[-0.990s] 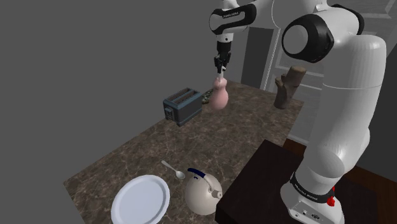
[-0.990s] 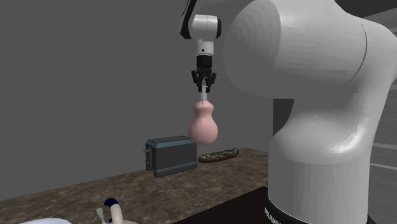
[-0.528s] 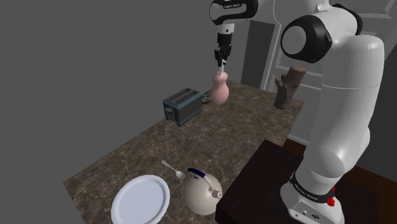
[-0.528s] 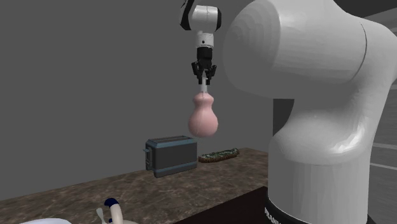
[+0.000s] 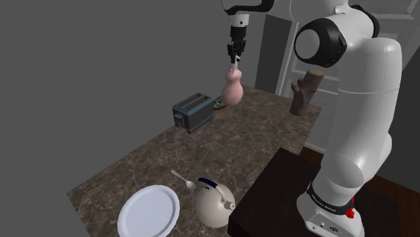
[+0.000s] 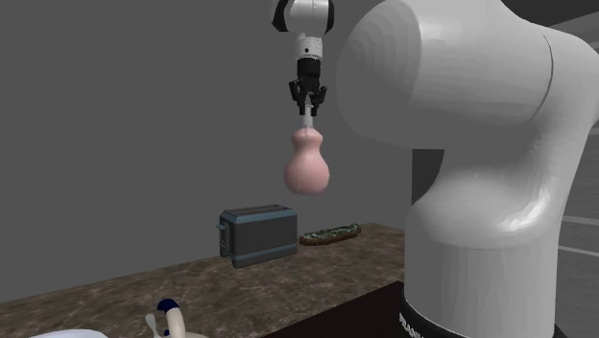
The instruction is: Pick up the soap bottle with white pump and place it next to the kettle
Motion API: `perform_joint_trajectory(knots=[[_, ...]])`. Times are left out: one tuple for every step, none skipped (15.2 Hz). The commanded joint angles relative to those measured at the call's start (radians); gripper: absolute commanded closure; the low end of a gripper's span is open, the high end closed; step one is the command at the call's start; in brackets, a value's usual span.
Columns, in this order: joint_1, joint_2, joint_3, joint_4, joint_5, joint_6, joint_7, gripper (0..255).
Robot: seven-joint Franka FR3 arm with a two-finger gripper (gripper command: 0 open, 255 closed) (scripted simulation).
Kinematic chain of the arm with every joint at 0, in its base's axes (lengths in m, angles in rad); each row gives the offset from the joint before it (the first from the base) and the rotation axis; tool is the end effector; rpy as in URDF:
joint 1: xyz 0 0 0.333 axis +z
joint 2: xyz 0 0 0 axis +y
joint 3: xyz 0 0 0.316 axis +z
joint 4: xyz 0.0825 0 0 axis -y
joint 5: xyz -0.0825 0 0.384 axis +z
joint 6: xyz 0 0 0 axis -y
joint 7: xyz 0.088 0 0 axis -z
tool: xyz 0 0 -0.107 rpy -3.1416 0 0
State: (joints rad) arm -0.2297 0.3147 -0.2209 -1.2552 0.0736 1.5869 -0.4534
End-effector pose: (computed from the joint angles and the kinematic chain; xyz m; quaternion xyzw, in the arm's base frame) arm 0.5971 -0.2533 0.5891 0.9999 0.0069 0.0121 0.0026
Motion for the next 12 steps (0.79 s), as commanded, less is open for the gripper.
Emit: perform_joint_trajectory(knots=[[-0.003, 0.008, -0.001, 0.044, 0.002, -0.036, 0.0, 255], [-0.005, 0.014, -0.001, 0.067, 0.003, -0.052, 0.0, 255], [-0.007, 0.021, -0.001, 0.091, 0.005, -0.07, -0.001, 255], [-0.009, 0.029, -0.001, 0.117, 0.007, -0.088, -0.001, 255], [-0.012, 0.037, -0.001, 0.143, 0.009, -0.106, -0.001, 255], [-0.014, 0.046, -0.001, 0.171, 0.011, -0.125, -0.001, 255], [-0.017, 0.056, -0.001, 0.2, 0.013, -0.144, -0.002, 255], [-0.02, 0.067, -0.001, 0.231, 0.016, -0.164, -0.002, 255], [-0.024, 0.078, -0.001, 0.263, 0.018, -0.184, -0.002, 255], [-0.001, 0.027, 0.002, 0.185, 0.006, -0.157, 0.015, 255], [0.019, -0.019, 0.006, 0.118, -0.006, -0.135, 0.033, 255], [0.039, -0.062, 0.011, 0.058, -0.016, -0.116, 0.052, 255]])
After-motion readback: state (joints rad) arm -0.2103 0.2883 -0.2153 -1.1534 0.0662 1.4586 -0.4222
